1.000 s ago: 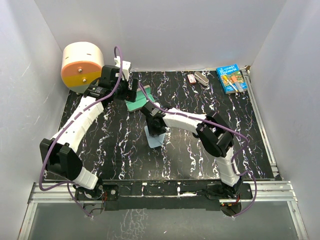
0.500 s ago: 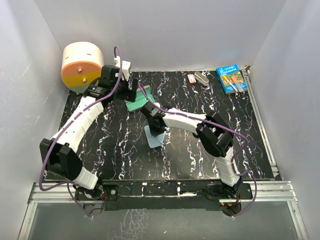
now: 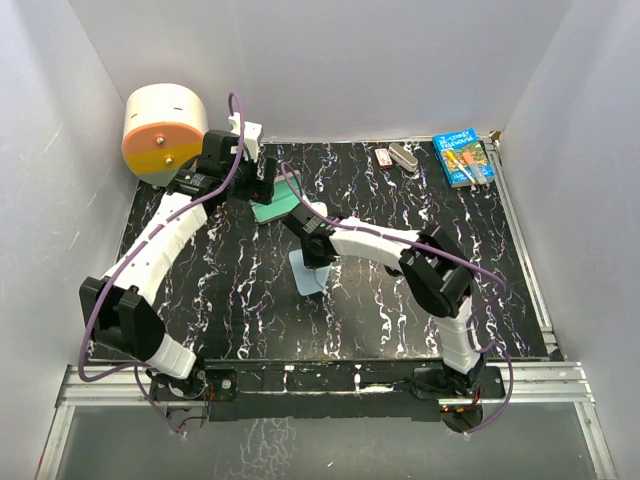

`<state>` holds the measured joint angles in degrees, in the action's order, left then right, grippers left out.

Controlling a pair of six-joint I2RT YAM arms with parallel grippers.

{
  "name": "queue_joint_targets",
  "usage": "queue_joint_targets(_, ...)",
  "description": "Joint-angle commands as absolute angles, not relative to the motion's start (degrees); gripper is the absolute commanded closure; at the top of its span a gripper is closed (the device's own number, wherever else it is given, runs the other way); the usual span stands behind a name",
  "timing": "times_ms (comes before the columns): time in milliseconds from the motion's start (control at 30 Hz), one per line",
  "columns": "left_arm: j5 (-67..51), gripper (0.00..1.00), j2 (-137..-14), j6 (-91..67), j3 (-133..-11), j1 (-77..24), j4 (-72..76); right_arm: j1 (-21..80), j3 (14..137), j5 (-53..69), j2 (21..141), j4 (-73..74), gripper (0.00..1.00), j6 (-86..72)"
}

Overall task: Organize the sunglasses
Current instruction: Adjust the glasses cleaning cloth at the center of the board.

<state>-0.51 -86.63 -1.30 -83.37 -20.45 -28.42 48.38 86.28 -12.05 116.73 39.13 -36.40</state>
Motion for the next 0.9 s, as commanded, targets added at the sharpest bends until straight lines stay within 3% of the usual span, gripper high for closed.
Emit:
queue_joint_targets(0,-2.37,0.09,-84.59,-1.78,-82.98,-20.35,-28.66,48.65,84.34,-16.77,109.09,37.27,0.92,-39.6)
queue_joint_targets(867,-14.51,0.15,-87.31,-6.13,-78.14,-20.3,-27.22,47.84,64.61,-24.47,95.14,34.77,0.92,-49.93)
